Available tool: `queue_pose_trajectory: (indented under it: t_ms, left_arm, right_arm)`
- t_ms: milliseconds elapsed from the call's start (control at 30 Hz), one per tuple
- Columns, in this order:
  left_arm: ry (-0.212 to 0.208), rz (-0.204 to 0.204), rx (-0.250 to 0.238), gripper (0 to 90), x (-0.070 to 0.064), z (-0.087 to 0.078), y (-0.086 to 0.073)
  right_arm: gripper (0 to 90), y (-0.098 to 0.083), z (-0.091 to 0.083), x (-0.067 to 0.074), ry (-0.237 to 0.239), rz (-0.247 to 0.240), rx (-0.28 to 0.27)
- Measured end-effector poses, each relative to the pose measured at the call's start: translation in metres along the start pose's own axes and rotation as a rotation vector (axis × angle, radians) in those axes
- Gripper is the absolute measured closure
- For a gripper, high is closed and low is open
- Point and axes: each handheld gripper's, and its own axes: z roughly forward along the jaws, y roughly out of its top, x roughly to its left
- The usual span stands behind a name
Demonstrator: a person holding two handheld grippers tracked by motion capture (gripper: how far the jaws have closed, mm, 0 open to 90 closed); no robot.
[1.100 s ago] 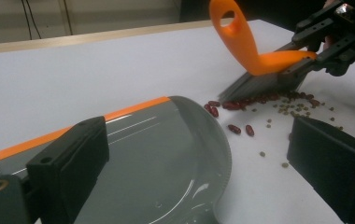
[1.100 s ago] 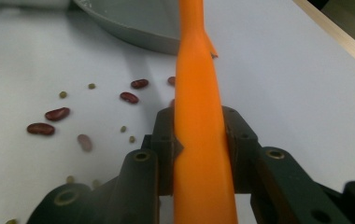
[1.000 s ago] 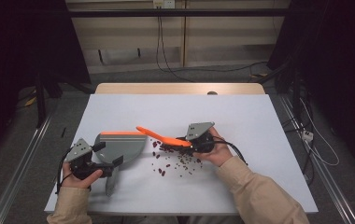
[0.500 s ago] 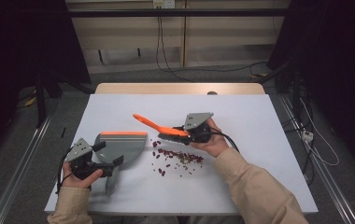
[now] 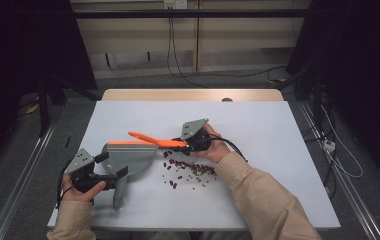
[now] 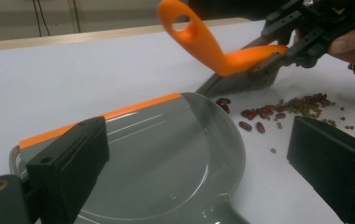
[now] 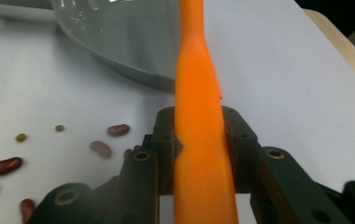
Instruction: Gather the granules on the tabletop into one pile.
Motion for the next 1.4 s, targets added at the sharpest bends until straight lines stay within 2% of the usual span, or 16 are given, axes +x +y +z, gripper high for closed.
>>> queue_pose_trajectory:
  t_ms: [233, 500, 667, 767, 967, 1067, 1200, 1267, 1400]
  left_arm:
    - [-0.007, 0.008, 0.008, 5.5, -0.002, 0.0, 0.0]
    - [-0.005, 0.012, 0.009, 5.5, -0.003, 0.0, 0.0]
    - [-0.008, 0.011, 0.009, 5.5, -0.004, 0.001, 0.001]
    - [-0.009, 0.015, 0.007, 5.5, -0.005, 0.001, 0.001]
    - [-0.012, 0.016, 0.011, 5.5, -0.005, 0.002, 0.001]
    - [-0.012, 0.015, 0.01, 5.5, -0.005, 0.002, 0.001]
    - [-0.011, 0.013, 0.011, 5.5, -0.005, 0.003, 0.0]
    - [-0.011, 0.014, 0.013, 5.5, -0.006, 0.003, 0.0]
    - [-0.012, 0.02, 0.018, 5.5, -0.006, 0.004, 0.001]
  right_arm:
    - [70.7, -0.002, -0.009, 0.015, 0.039, -0.012, -0.003]
    - [70.7, -0.007, -0.022, 0.033, 0.061, -0.032, -0.004]
    - [70.7, -0.01, -0.028, 0.039, 0.061, -0.023, -0.009]
    - [70.8, -0.01, -0.03, 0.041, 0.044, -0.021, -0.007]
    - [71.0, -0.011, -0.03, 0.034, 0.001, 0.025, -0.044]
    - [71.0, -0.01, -0.035, 0.03, -0.024, 0.066, -0.061]
    - [71.0, 0.0, -0.049, 0.032, -0.093, 0.158, -0.1]
    - [71.0, 0.006, -0.056, 0.036, -0.118, 0.235, -0.136]
    - [71.0, 0.009, -0.061, 0.051, -0.171, 0.431, -0.218]
